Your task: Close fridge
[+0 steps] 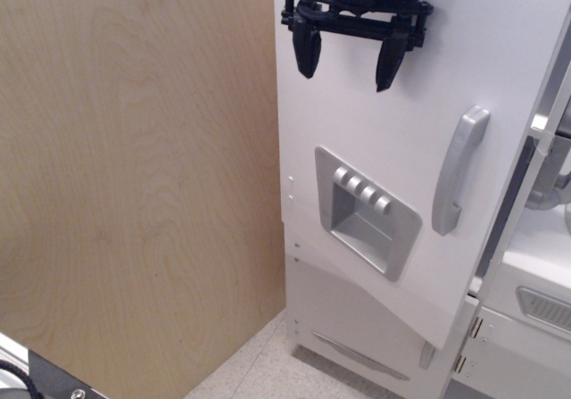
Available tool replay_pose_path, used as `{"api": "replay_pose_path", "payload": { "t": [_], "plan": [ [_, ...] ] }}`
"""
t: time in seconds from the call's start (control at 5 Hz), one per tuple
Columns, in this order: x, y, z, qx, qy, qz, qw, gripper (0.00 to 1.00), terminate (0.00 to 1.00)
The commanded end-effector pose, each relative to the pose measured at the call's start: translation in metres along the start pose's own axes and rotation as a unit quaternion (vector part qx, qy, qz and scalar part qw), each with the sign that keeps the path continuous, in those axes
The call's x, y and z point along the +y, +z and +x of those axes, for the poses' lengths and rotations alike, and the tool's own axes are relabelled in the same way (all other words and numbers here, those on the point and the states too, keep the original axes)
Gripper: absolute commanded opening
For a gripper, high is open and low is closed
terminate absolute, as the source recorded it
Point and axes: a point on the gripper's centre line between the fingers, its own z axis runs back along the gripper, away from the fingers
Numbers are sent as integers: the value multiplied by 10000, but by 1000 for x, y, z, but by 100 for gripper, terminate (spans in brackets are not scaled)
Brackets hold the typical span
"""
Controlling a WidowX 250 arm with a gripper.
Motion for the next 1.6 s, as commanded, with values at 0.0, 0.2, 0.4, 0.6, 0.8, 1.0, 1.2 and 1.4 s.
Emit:
{"api": "replay_pose_path", "payload": {
  "t": [0.0,0.2,0.4,0.6,0.8,1.0,1.2,1.4],
  "plan": [
    [-5,17,25,-252,110,-325,9991,100,0],
    [-6,17,31,-246,159,-375,9989,100,0],
    [-8,17,37,-232,211,-429,9986,100,0],
    [-9,19,43,-276,276,-497,9980,100,0],
    [-10,20,47,-322,315,-523,9976,100,0],
    [-9,22,50,-379,376,-578,9969,100,0],
    [-3,21,17,-338,139,-523,9980,100,0],
    [8,23,-21,-159,-100,-549,9983,100,0]
  ]
}}
